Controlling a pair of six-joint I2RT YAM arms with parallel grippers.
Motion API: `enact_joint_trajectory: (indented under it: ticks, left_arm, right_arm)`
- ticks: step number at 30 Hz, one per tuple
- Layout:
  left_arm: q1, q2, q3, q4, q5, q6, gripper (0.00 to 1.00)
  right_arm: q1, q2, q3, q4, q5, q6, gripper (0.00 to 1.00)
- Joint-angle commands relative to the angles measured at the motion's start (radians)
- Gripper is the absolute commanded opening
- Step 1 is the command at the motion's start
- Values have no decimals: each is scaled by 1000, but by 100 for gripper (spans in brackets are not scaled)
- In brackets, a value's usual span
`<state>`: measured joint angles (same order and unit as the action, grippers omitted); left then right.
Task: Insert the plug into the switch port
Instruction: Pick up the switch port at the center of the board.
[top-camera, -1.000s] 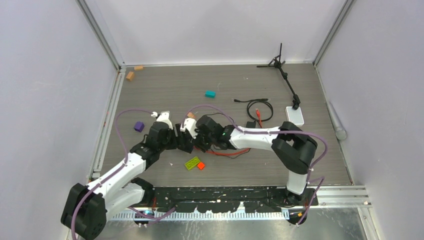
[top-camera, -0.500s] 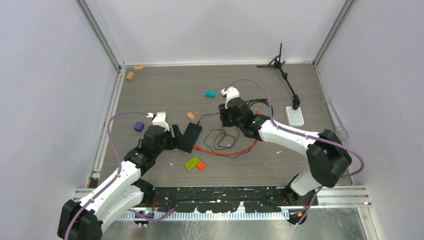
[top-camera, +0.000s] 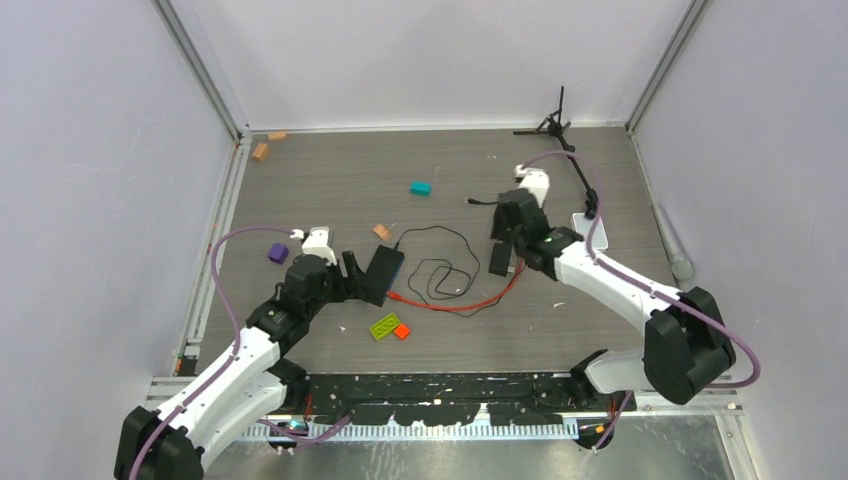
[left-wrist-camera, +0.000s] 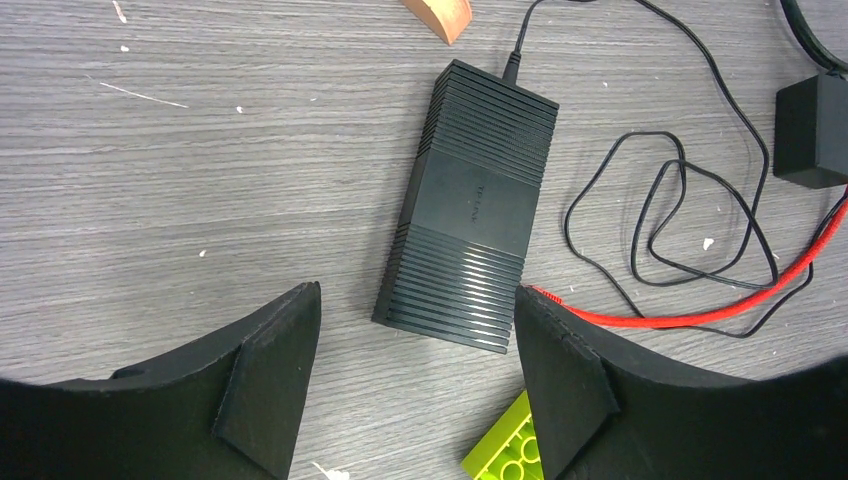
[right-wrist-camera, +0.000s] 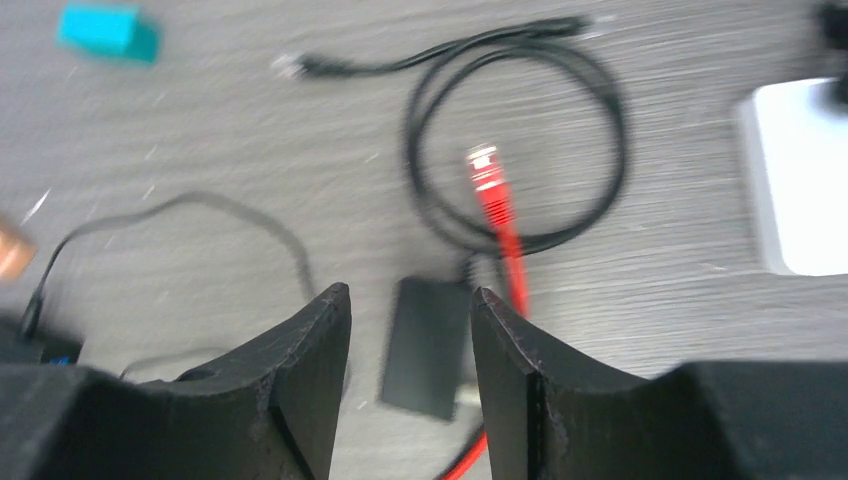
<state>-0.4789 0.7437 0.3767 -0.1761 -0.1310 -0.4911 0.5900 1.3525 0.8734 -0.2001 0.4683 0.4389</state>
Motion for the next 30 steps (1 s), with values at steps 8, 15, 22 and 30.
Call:
enact_joint_trajectory:
  ticks: [8,15,22,30]
  left_arm:
    - [-4,-15,-11,46,-5,8,72]
    - [-3,-33,-22,55,-1,8,73]
    - [-4,-35,-25,64,9,10,73]
    - [-4,-42,-28,65,13,11,73]
  right_arm:
    - [-445,-34,50,-63,-25,140,70]
    - [-590,150,198,-144,-30,37,84]
    - [-701,279,252,-106,-112,13,86]
    - [-831,277,149,59,-310,102,86]
